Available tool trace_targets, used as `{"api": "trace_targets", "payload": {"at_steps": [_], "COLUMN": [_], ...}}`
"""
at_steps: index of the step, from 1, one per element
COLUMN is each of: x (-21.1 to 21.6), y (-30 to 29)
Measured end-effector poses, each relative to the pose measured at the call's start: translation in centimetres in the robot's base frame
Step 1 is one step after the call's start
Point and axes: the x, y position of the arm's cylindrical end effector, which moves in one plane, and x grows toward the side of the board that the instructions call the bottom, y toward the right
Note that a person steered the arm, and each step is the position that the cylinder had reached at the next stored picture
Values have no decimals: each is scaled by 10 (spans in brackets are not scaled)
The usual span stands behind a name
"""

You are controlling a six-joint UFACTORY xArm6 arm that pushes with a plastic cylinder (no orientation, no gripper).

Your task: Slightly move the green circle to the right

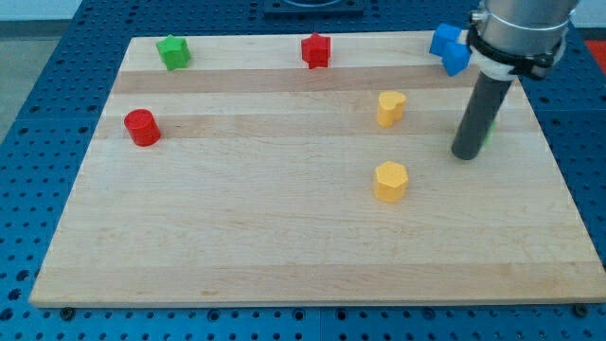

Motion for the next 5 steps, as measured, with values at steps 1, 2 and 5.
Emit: {"api": "trace_targets", "payload": {"at_steps": [1, 2, 5], "x": [0, -9, -19], "y": [-16, -18, 14]}}
